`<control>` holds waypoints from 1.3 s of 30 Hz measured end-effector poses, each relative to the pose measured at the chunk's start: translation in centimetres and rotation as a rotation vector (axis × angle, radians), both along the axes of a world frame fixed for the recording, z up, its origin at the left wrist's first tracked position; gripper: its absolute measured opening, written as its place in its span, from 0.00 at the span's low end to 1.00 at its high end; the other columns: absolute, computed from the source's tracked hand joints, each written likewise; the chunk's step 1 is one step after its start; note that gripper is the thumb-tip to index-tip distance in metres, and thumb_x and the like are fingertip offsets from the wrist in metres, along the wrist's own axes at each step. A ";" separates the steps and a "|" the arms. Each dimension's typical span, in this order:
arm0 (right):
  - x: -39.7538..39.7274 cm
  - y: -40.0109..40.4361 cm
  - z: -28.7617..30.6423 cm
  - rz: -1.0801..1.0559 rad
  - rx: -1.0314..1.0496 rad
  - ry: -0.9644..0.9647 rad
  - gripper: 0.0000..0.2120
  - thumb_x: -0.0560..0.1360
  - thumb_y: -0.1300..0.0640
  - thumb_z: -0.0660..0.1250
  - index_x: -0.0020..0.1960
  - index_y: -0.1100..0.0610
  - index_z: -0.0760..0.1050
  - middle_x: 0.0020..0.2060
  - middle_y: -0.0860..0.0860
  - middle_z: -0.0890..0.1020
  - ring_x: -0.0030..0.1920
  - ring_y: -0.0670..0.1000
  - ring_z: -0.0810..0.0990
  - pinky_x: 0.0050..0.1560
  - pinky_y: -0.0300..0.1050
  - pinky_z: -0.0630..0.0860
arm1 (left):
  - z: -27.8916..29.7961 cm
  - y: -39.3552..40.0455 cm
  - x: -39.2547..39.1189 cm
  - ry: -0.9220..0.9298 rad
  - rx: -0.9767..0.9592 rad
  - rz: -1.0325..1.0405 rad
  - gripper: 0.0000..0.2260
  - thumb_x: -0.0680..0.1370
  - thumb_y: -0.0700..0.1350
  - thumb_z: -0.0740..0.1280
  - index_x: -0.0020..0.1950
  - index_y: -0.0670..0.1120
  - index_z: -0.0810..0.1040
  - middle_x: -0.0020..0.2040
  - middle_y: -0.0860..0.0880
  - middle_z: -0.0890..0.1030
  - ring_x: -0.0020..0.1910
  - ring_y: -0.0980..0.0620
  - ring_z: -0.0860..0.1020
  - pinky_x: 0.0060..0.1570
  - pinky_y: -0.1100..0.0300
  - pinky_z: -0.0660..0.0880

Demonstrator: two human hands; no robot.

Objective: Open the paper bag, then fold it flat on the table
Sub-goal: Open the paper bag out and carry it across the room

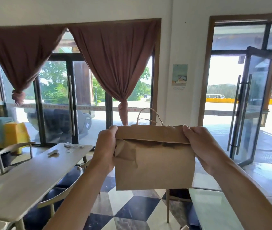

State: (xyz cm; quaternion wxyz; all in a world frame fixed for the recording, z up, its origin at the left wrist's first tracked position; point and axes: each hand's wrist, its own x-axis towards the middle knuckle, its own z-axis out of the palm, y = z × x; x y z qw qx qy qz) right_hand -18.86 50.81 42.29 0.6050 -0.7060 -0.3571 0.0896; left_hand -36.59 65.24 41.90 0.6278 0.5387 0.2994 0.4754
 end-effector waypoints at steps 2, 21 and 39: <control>-0.1 3.0 -0.3 -0.015 0.010 0.010 0.22 0.83 0.50 0.54 0.47 0.66 0.77 0.36 0.56 0.74 0.35 0.52 0.75 0.37 0.44 0.69 | 0.1 3.2 0.0 0.004 -0.008 -0.009 0.13 0.80 0.51 0.60 0.42 0.49 0.80 0.34 0.48 0.80 0.35 0.50 0.79 0.32 0.60 0.70; 11.2 27.0 -1.5 -0.048 -0.010 -0.066 0.22 0.83 0.49 0.55 0.45 0.62 0.81 0.35 0.57 0.77 0.38 0.54 0.77 0.42 0.47 0.70 | -1.4 27.2 10.9 0.004 -0.026 -0.080 0.11 0.80 0.52 0.61 0.49 0.48 0.82 0.34 0.50 0.80 0.36 0.52 0.78 0.30 0.60 0.70; 35.4 51.1 -1.6 -0.115 -0.062 -0.093 0.22 0.82 0.47 0.55 0.43 0.59 0.80 0.35 0.54 0.75 0.38 0.52 0.76 0.43 0.48 0.69 | -1.5 52.8 36.2 0.028 -0.037 -0.107 0.11 0.80 0.54 0.61 0.47 0.50 0.79 0.40 0.48 0.83 0.42 0.49 0.80 0.37 0.56 0.74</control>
